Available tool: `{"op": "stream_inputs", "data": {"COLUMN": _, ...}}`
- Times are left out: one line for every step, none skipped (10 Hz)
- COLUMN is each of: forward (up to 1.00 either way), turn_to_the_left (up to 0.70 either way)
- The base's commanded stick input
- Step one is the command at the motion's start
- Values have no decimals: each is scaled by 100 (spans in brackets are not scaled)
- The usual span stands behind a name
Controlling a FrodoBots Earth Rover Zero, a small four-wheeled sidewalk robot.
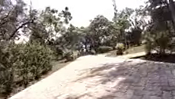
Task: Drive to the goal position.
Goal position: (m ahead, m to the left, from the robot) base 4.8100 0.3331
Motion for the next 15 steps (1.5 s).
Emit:
{"op": "stream_inputs", "data": {"forward": 70, "turn_to_the_left": 0}}
{"op": "stream_inputs", "data": {"forward": 70, "turn_to_the_left": 0}}
{"op": "stream_inputs", "data": {"forward": 70, "turn_to_the_left": 0}}
{"op": "stream_inputs", "data": {"forward": 70, "turn_to_the_left": 0}}
{"op": "stream_inputs", "data": {"forward": 70, "turn_to_the_left": 0}}
{"op": "stream_inputs", "data": {"forward": 70, "turn_to_the_left": 0}}
{"op": "stream_inputs", "data": {"forward": 70, "turn_to_the_left": 0}}
{"op": "stream_inputs", "data": {"forward": 70, "turn_to_the_left": 0}}
{"op": "stream_inputs", "data": {"forward": 70, "turn_to_the_left": 0}}
{"op": "stream_inputs", "data": {"forward": 70, "turn_to_the_left": 0}}
{"op": "stream_inputs", "data": {"forward": 70, "turn_to_the_left": 0}}
{"op": "stream_inputs", "data": {"forward": 70, "turn_to_the_left": 0}}
{"op": "stream_inputs", "data": {"forward": 70, "turn_to_the_left": 0}}
{"op": "stream_inputs", "data": {"forward": 70, "turn_to_the_left": -5}}
{"op": "stream_inputs", "data": {"forward": 70, "turn_to_the_left": -11}}
